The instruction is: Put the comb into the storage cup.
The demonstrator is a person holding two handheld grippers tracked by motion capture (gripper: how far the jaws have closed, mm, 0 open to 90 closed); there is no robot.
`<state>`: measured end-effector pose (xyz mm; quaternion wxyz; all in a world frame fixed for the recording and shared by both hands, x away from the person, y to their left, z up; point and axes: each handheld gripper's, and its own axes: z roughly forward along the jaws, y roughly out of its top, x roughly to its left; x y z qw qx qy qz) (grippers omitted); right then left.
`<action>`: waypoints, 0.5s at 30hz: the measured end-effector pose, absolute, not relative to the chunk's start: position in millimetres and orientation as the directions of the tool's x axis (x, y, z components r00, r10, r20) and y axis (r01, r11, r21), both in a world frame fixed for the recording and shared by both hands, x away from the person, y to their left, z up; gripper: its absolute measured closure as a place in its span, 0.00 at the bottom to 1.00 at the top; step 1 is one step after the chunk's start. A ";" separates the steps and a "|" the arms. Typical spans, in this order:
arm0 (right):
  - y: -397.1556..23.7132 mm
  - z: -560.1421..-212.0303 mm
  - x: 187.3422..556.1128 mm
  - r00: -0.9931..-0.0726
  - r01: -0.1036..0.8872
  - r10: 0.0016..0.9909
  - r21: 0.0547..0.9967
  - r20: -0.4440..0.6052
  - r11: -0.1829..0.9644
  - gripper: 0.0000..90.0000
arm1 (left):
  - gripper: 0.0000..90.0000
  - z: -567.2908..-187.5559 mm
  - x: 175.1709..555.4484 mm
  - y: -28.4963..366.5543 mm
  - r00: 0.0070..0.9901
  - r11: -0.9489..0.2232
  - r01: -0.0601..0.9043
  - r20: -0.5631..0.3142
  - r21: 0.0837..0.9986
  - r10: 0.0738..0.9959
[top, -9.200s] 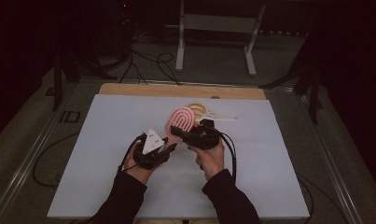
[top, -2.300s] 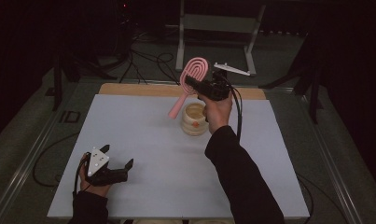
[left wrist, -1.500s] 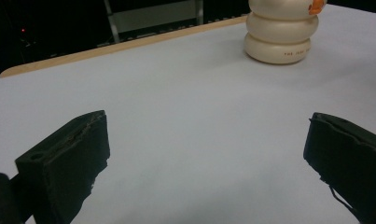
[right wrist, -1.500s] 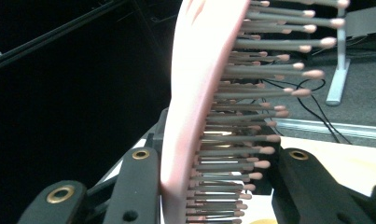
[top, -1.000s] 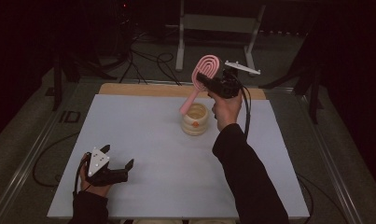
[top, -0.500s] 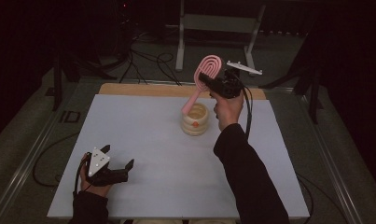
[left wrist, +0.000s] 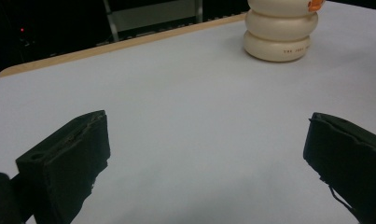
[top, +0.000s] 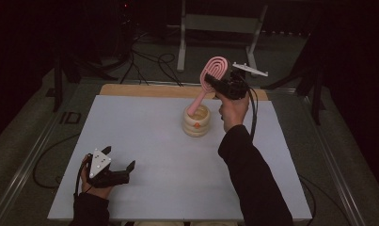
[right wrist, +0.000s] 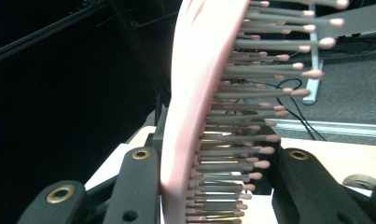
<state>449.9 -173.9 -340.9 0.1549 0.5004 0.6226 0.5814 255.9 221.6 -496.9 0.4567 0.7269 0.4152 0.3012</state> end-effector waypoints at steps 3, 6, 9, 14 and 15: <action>-176.5 -341.9 450.4 -0.443 0.442 0.807 0.878 0.390 -0.182 0.71 | 0.02 -496.9 255.9 221.4 0.474 -0.238 0.328 0.059 0.914 0.879; -179.6 -342.7 450.7 -0.430 0.441 0.811 0.876 0.397 -0.195 0.71 | 0.02 -497.0 255.9 221.4 0.474 -0.238 0.329 0.058 0.914 0.879; -181.4 -343.8 450.9 -0.424 0.440 0.814 0.876 0.397 -0.198 0.71 | 0.02 -497.1 255.9 221.2 0.474 -0.239 0.330 0.058 0.913 0.878; -186.6 -347.0 451.7 -0.401 0.440 0.823 0.873 0.402 -0.212 0.71 | 0.02 -497.1 255.9 221.5 0.474 -0.239 0.330 0.059 0.913 0.878; -187.2 -347.6 451.7 -0.400 0.439 0.824 0.873 0.402 -0.212 0.71 | 0.02 -497.1 255.9 221.4 0.473 -0.239 0.330 0.059 0.913 0.879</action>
